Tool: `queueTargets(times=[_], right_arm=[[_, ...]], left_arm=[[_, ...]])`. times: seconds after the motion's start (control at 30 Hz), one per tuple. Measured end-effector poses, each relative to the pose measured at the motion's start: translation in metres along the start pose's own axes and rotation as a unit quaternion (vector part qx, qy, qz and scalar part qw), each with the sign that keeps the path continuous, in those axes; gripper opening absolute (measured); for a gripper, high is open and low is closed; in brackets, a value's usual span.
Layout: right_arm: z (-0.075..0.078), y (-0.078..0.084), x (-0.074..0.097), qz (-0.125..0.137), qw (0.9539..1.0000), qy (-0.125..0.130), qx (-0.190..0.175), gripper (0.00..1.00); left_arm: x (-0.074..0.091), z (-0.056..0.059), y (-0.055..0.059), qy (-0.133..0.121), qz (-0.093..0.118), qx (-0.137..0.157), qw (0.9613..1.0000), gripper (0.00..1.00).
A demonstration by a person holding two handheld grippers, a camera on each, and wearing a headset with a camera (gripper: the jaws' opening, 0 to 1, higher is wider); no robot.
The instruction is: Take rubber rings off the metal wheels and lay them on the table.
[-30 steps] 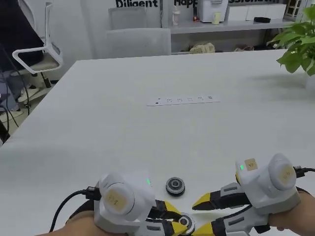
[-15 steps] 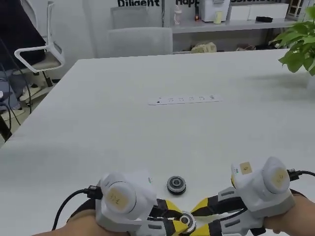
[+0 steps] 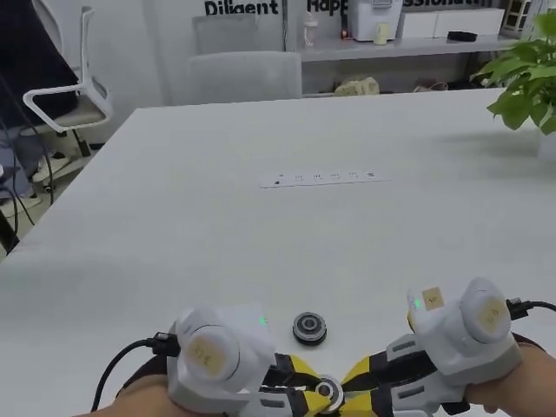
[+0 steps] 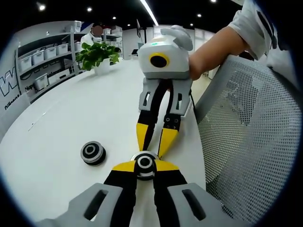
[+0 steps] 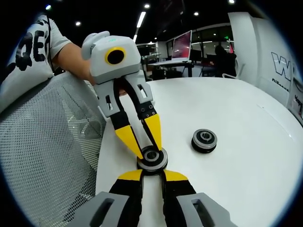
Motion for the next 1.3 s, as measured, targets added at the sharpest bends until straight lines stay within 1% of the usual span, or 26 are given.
queueTargets(times=[0.1, 0.2, 0.43, 0.57, 0.6, 0.8, 0.97, 1.07, 1.17, 1.23, 1.27, 1.3], right_arm=[[0.0, 0.001, 0.0, -0.002, 1.0, -0.001, -0.006, 0.09], [0.0, 0.002, 0.001, -0.004, 0.9999, -0.001, -0.011, 0.04], [0.0, 0.003, 0.001, -0.006, 0.9995, -0.003, -0.031, 0.01], [0.002, 0.004, 0.003, -0.001, 0.9983, -0.001, -0.057, 0.0], [0.002, 0.005, 0.003, 0.0, 0.9976, 0.0, -0.069, 0.0], [0.004, 0.004, 0.008, 0.018, 0.9934, 0.001, -0.114, 0.0], [0.009, 0.004, 0.009, 0.024, 0.9894, 0.011, -0.143, 0.0], [0.012, 0.0, 0.011, 0.04, 0.986, 0.013, -0.161, 0.0], [0.01, -0.001, 0.011, 0.042, 0.9855, 0.013, -0.164, 0.0], [0.01, -0.002, 0.011, 0.047, 0.9846, 0.013, -0.168, 0.0], [0.01, -0.003, 0.012, 0.051, 0.9833, 0.011, -0.174, 0.0], [0.01, -0.004, 0.011, 0.051, 0.9835, 0.011, -0.173, 0.0]], left_arm=[[0.0, 0.0, 0.0, -0.001, 0.0, -0.001, 1.0, 0.07], [0.0, 0.0, 0.0, -0.001, 0.0, -0.002, 1.0, 0.07], [0.0, 0.0, 0.0, -0.001, 0.001, -0.002, 1.0, 0.07], [0.0, 0.0, 0.0, -0.002, 0.001, -0.003, 1.0, 0.07], [0.0, 0.0, 0.0, -0.002, 0.001, -0.003, 1.0, 0.07], [0.0, 0.0, 0.0, -0.003, 0.001, -0.003, 1.0, 0.07], [0.0, 0.0, 0.0, -0.004, 0.0, -0.002, 1.0, 0.07], [-0.001, 0.001, 0.0, -0.006, -0.001, -0.003, 1.0, 0.07], [-0.001, 0.001, -0.001, -0.008, -0.004, -0.004, 1.0, 0.07], [-0.001, 0.001, 0.0, -0.009, -0.005, -0.003, 0.9999, 0.07], [-0.001, 0.001, -0.001, -0.009, -0.005, -0.003, 0.9999, 0.07], [-0.001, 0.001, -0.001, -0.01, -0.006, -0.003, 0.9999, 0.07]])
Point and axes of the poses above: the centre of the closed fingertips' face, and the gripper's own axes: x roughly backward along the fingers, z roughly to its right, y roughly out of its underside, the point moved 3 cm from there along x, roughly backward along the fingers, and after that the axes turned 8 degrees about x, right-handed, at the moved point
